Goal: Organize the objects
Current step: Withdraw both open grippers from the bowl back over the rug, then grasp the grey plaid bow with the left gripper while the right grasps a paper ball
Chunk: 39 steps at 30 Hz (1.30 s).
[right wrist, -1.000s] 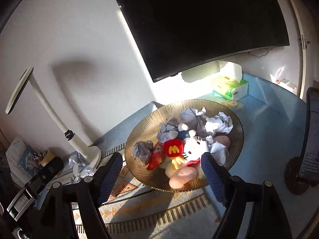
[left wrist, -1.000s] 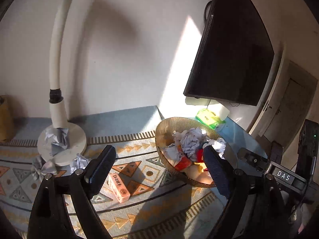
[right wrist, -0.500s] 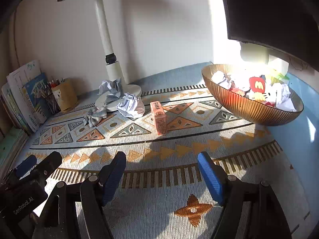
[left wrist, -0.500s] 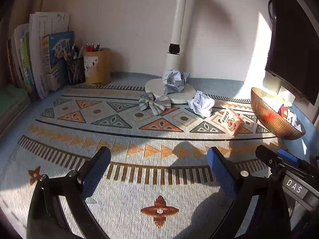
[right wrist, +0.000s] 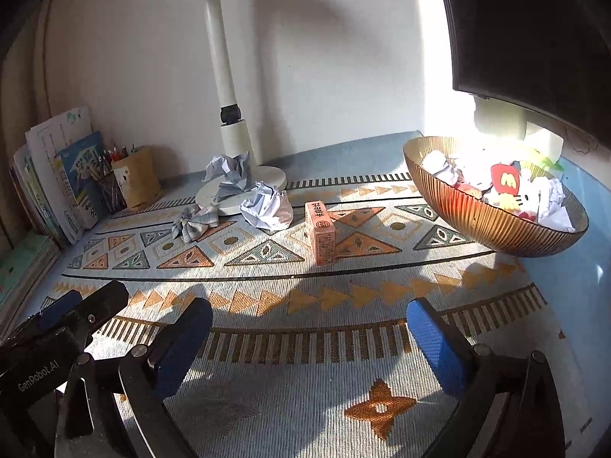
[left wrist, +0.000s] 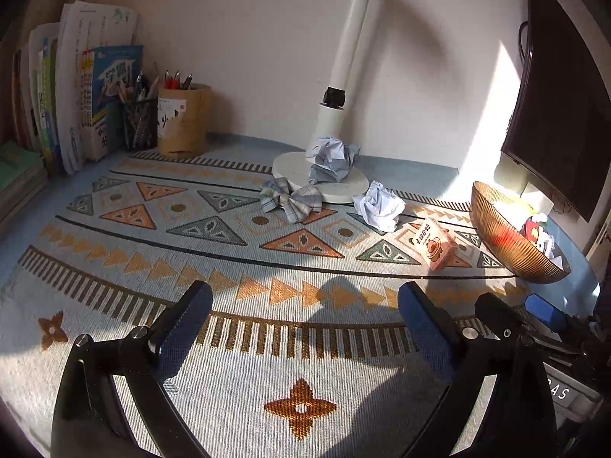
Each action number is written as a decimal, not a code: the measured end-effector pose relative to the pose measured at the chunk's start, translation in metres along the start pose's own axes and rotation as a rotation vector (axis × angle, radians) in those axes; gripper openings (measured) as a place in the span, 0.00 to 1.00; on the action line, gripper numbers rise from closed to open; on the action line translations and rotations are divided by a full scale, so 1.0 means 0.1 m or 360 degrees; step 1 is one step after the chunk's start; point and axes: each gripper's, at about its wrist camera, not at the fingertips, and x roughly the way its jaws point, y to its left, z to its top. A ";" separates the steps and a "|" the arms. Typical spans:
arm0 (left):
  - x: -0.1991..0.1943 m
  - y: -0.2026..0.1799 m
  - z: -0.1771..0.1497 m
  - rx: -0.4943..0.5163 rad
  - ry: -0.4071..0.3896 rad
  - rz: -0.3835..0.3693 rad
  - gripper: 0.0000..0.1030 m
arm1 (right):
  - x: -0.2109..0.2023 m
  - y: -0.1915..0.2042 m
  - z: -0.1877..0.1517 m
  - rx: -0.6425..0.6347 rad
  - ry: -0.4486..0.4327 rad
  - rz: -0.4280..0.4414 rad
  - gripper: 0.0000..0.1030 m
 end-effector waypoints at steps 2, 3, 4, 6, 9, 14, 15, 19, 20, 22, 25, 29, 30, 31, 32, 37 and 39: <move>0.00 0.02 0.00 -0.0019 0.0004 -0.0006 0.95 | 0.00 0.00 0.00 0.0006 0.0002 0.0000 0.99; 0.00 0.03 0.00 -0.0030 0.0006 -0.0010 0.95 | 0.00 -0.01 0.00 0.0010 0.0002 0.0001 0.99; 0.01 0.04 0.00 -0.0041 0.0010 -0.0014 0.95 | 0.00 -0.01 0.00 0.0013 0.0003 0.0003 0.99; 0.02 0.06 0.00 -0.0061 0.0019 -0.0024 0.95 | 0.01 -0.02 0.00 0.0017 0.0011 0.0011 1.00; 0.03 0.11 0.00 -0.0099 0.0029 -0.0037 0.95 | 0.03 -0.02 0.00 0.0023 0.0033 0.0029 1.00; 0.06 0.17 0.00 -0.0162 0.0068 -0.0049 0.95 | 0.06 -0.04 0.01 0.0048 0.0060 0.0005 1.00; 0.08 0.16 0.00 -0.0165 0.0081 -0.0031 0.95 | 0.08 -0.05 0.02 0.0050 0.0076 0.0008 1.00; 0.17 0.12 0.07 -0.0091 0.0211 -0.0072 0.95 | 0.19 -0.04 0.16 0.0017 0.0191 0.0023 0.92; 0.21 0.14 0.13 -0.0089 0.0249 -0.0074 0.94 | 0.19 -0.01 0.26 -0.0012 0.0188 0.0036 0.89; 0.28 0.24 0.31 -0.0132 0.0284 -0.0119 0.94 | 0.20 0.06 0.51 -0.0089 0.0157 0.0062 0.89; 0.56 0.35 0.65 -0.0138 0.0381 -0.0224 0.94 | 0.39 0.26 0.89 -0.0258 0.0187 0.0081 0.89; 1.05 0.32 0.89 0.0071 0.0427 -0.0180 0.94 | 0.95 0.41 1.14 -0.0375 0.0344 0.0133 0.89; 1.19 0.31 0.91 0.0108 0.0453 -0.0195 0.93 | 1.08 0.43 1.17 -0.0392 0.0369 0.0141 0.89; 1.30 0.30 0.93 0.0132 0.0459 -0.0196 0.93 | 1.21 0.46 1.19 -0.0419 0.0402 0.0143 0.89; 1.40 0.29 0.93 0.0152 0.0465 -0.0194 0.93 | 1.33 0.50 1.20 -0.0452 0.0438 0.0142 0.89; 1.86 0.17 0.94 0.0290 0.0576 -0.0149 0.85 | 1.81 0.60 1.19 -0.0569 0.0571 0.0101 0.88; 1.96 0.11 0.93 0.0330 0.0593 -0.0101 0.77 | 1.95 0.63 1.16 -0.0602 0.0638 0.0120 0.76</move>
